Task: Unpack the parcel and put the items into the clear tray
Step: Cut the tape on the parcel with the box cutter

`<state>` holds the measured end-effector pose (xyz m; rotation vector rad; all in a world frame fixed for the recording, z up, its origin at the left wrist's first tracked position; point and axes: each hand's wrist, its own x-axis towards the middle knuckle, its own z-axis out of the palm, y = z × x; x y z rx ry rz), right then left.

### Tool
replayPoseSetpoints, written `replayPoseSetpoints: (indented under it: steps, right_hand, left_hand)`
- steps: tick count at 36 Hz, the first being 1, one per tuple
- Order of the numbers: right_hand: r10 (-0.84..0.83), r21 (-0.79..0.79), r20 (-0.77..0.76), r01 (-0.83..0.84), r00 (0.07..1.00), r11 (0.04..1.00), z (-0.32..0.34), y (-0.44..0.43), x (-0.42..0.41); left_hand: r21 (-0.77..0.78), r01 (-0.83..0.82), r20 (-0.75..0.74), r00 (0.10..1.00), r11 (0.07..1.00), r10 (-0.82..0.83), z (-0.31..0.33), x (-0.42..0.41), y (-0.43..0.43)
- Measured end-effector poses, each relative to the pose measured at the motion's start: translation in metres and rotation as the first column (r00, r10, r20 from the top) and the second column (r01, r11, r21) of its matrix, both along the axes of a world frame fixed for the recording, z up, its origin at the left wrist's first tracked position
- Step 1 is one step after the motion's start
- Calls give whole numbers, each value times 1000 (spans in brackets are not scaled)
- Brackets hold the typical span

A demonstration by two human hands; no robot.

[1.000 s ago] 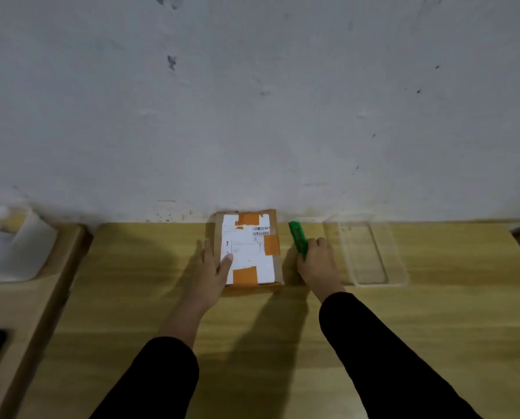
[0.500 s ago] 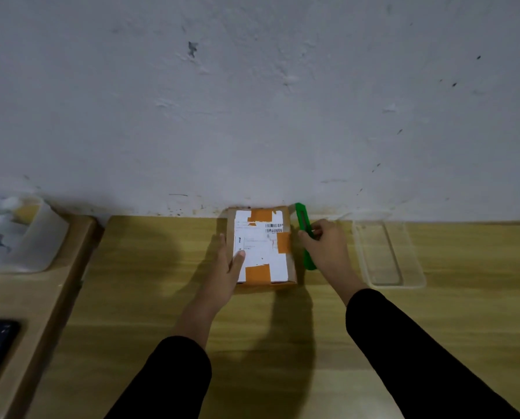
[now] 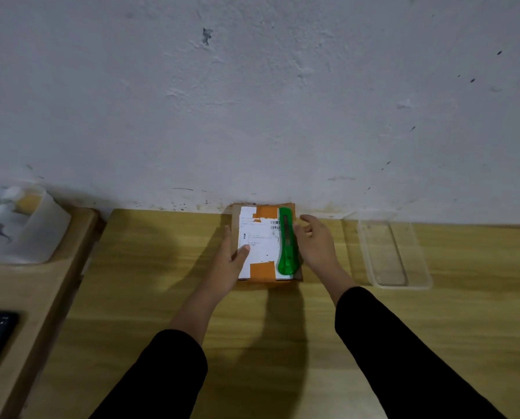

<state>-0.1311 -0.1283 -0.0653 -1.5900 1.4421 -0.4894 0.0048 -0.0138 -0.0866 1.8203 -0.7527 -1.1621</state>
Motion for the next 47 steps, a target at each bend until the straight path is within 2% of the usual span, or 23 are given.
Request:
replayPoseSetpoints:
  steps: [3,6,11,15,23,27,30,32,38,47]
  right_hand:
    - [-1,205,140,-28,990,978,-3,0,0]
    - [-21,277,221,-42,975,960,-8,5,0]
    - [-15,229,240,-41,971,973,-15,18,-5]
    - [-7,218,248,-49,969,975,-9,41,-21]
    - [-21,244,150,-17,988,970,-13,122,-73]
    - [51,168,123,-72,991,983,-12,175,-94]
    - [151,81,28,-153,988,985,-22,195,-102]
    - [163,43,16,-163,987,986,-17,201,-104]
    - [141,-43,-37,-142,989,989,-11,199,-121]
    - [-23,-139,48,29,999,990,-14,186,-142]
  left_hand:
    - [-6,-12,-12,1000,1000,12,0,3,-7]
    - [-36,0,-21,1000,999,-1,-3,0,-9]
    - [-106,10,-30,999,994,-13,-11,-5,-1]
    - [-92,28,-31,999,995,-31,-4,-21,20]
    - [-60,-52,-51,997,997,49,4,-86,105]
    - [-63,-134,-48,990,989,132,1,-116,149]
    - [-84,-172,-49,985,982,168,7,-127,161]
    - [-81,-187,-47,982,979,184,9,-130,162]
    - [-82,-235,-21,972,969,234,11,-137,164]
    - [-68,-222,82,970,973,227,5,-142,167]
